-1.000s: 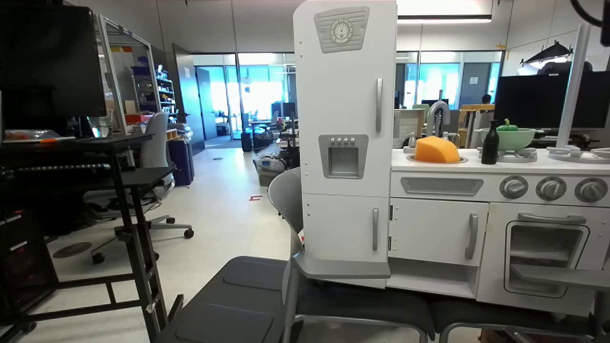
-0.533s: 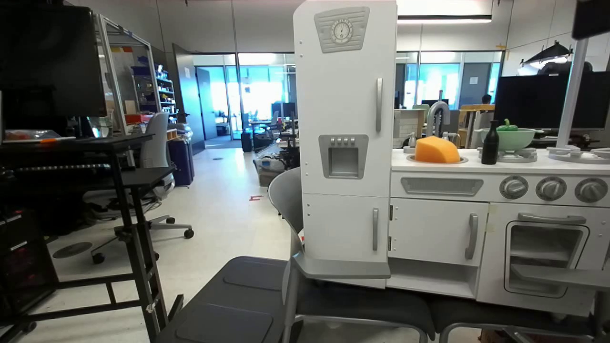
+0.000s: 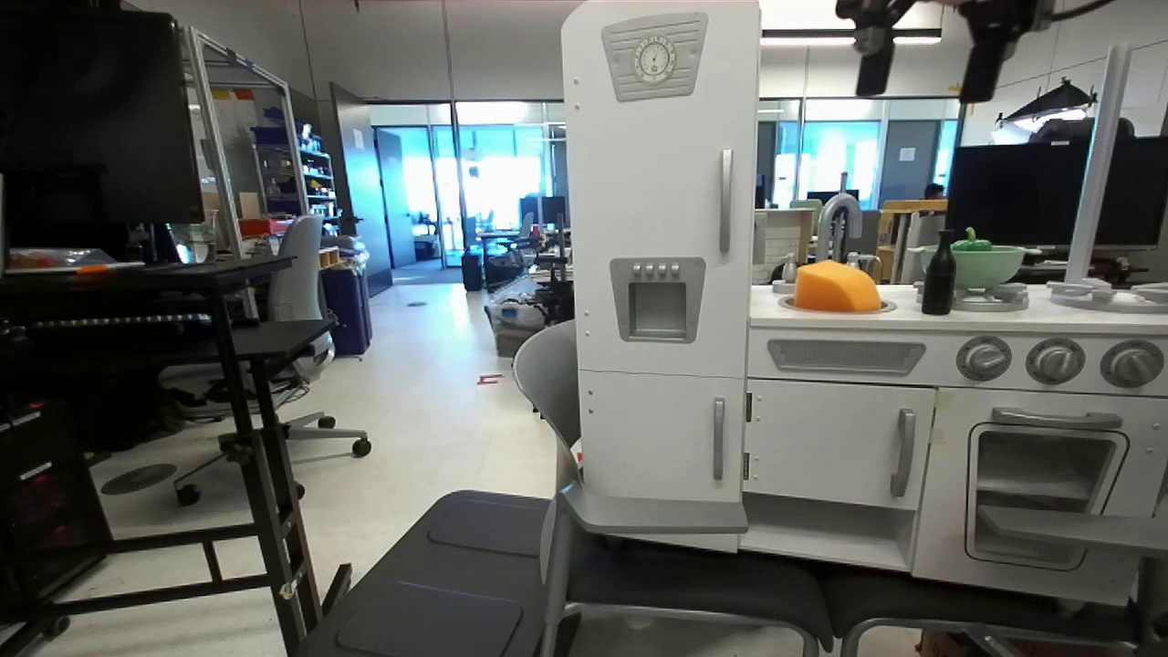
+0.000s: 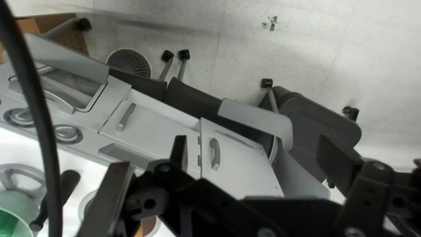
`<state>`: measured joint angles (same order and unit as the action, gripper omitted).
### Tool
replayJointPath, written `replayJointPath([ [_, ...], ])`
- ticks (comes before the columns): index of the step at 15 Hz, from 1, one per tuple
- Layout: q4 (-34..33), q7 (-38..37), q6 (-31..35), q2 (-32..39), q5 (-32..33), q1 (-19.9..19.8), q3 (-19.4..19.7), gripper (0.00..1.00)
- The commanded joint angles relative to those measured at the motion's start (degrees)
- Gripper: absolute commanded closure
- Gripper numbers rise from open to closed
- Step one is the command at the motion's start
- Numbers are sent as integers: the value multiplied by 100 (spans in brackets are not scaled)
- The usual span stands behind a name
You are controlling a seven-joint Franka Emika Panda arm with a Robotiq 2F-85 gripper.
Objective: Open the top part of the fridge and put the black bottle and the sponge inside
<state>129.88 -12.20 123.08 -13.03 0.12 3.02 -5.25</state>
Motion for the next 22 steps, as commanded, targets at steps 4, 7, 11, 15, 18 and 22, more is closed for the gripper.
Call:
replayJointPath([
  [4,-1124,-2366,867,1569,1810,18,-246,0],
  [7,-1436,-3346,1249,2121,2541,156,-43,0],
  [11,-2050,-4110,1409,2782,3099,395,248,0],
  [15,-2934,-4403,1428,3485,3202,679,547,0],
  [18,-3454,-4445,1389,3851,3168,878,756,0],
  [22,-3890,-4407,1453,4217,3081,1004,973,0],
])
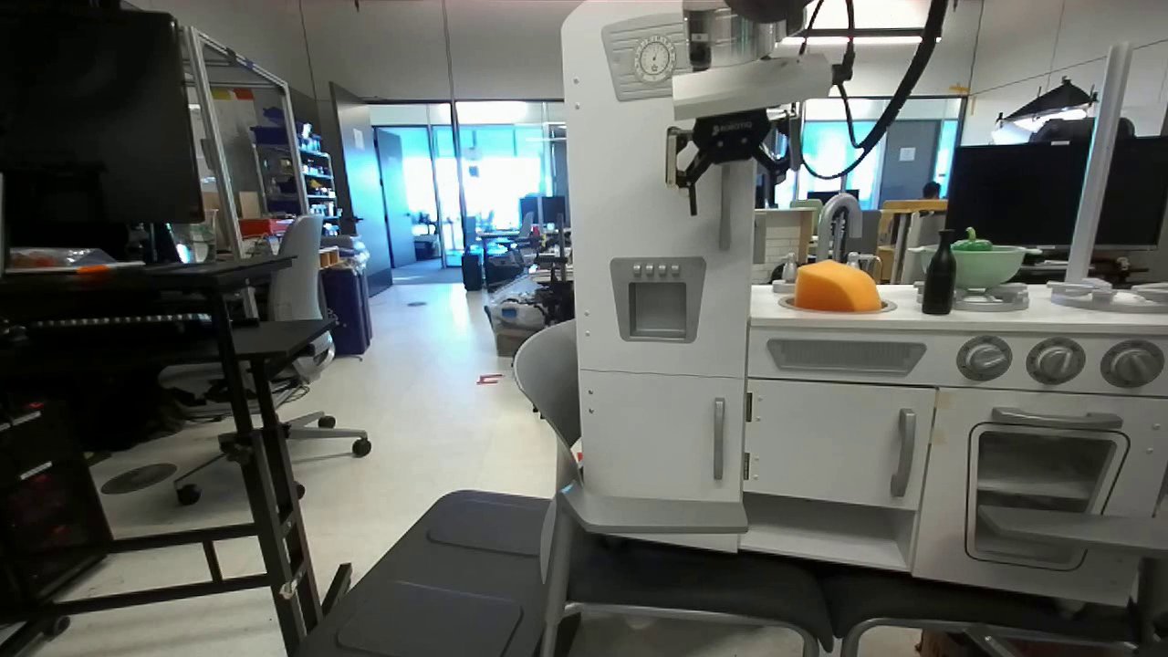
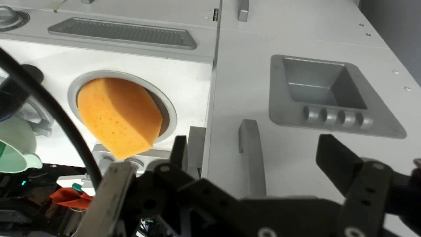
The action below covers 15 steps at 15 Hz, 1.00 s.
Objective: Open the top part of the fridge and put the black bottle and the sponge inside
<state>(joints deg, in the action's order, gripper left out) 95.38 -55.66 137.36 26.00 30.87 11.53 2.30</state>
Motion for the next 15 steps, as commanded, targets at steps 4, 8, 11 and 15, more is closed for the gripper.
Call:
replayJointPath([
  [4,-707,-82,-9,508,-4,280,362,0],
  [8,-814,-94,-46,590,-8,373,441,0],
  [11,-834,-114,-65,589,12,427,483,26],
  [15,-736,-184,28,565,51,454,529,58],
])
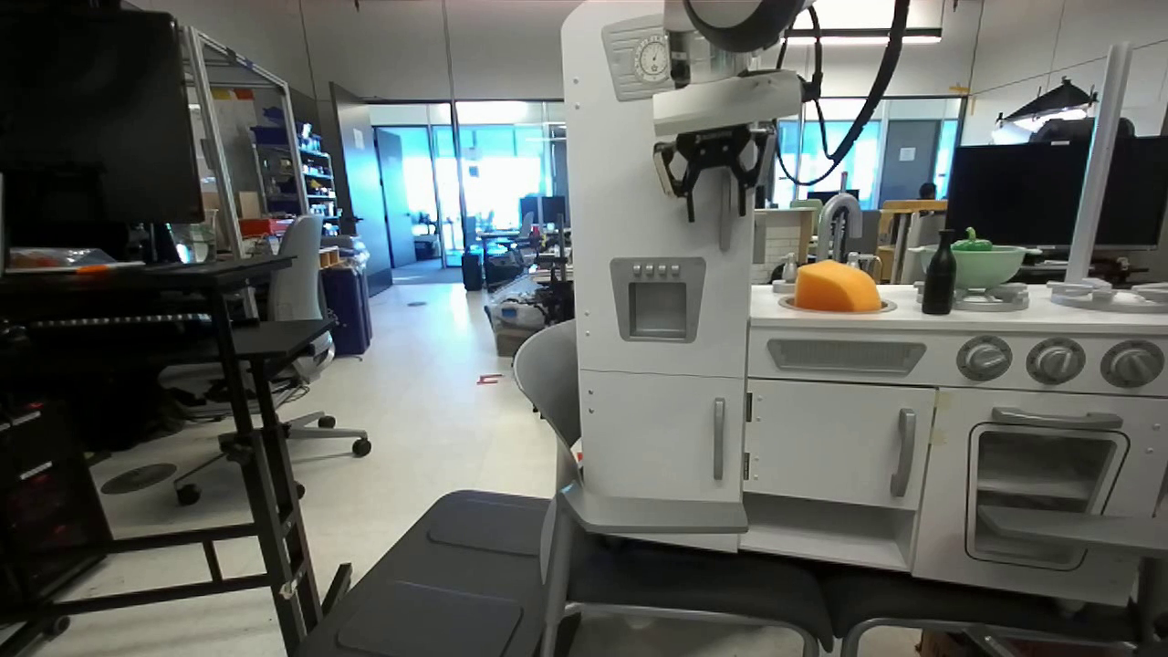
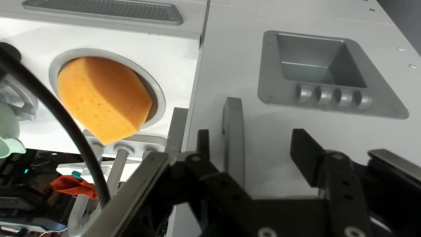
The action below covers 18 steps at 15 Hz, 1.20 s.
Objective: Open the top part of the fridge and put the black bottle and the sponge inside
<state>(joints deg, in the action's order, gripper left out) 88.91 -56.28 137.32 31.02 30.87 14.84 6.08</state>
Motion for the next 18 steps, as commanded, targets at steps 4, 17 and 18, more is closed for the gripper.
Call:
replayJointPath([
  [4,-133,-361,-106,73,86,209,254,88],
  [17,-420,-2392,-1703,190,71,796,89,96],
  [18,-436,-2602,-1830,218,96,879,45,96],
])
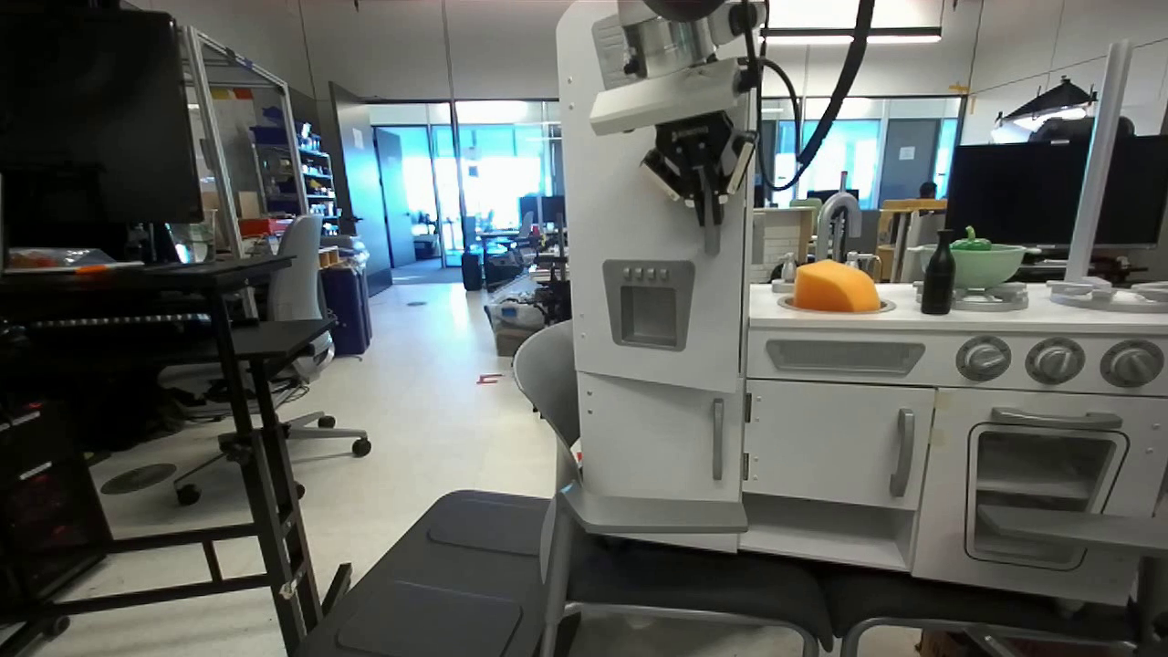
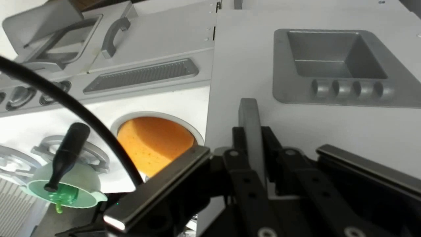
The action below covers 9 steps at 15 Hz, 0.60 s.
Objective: Open the top part of the fridge and put the black bottle and the sponge inside
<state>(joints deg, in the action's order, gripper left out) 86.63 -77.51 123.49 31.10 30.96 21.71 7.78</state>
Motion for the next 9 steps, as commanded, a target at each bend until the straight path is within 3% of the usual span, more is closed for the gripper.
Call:
replayJointPath([
  [1,-294,-634,-626,254,88,282,-196,96],
  [5,-595,-1163,-1149,400,162,587,-504,96],
  [6,-658,-1248,-1248,449,185,637,-595,59],
  [8,-822,-1196,-1386,537,184,728,-775,53],
  [9,-859,-1104,-1390,578,172,788,-884,45],
])
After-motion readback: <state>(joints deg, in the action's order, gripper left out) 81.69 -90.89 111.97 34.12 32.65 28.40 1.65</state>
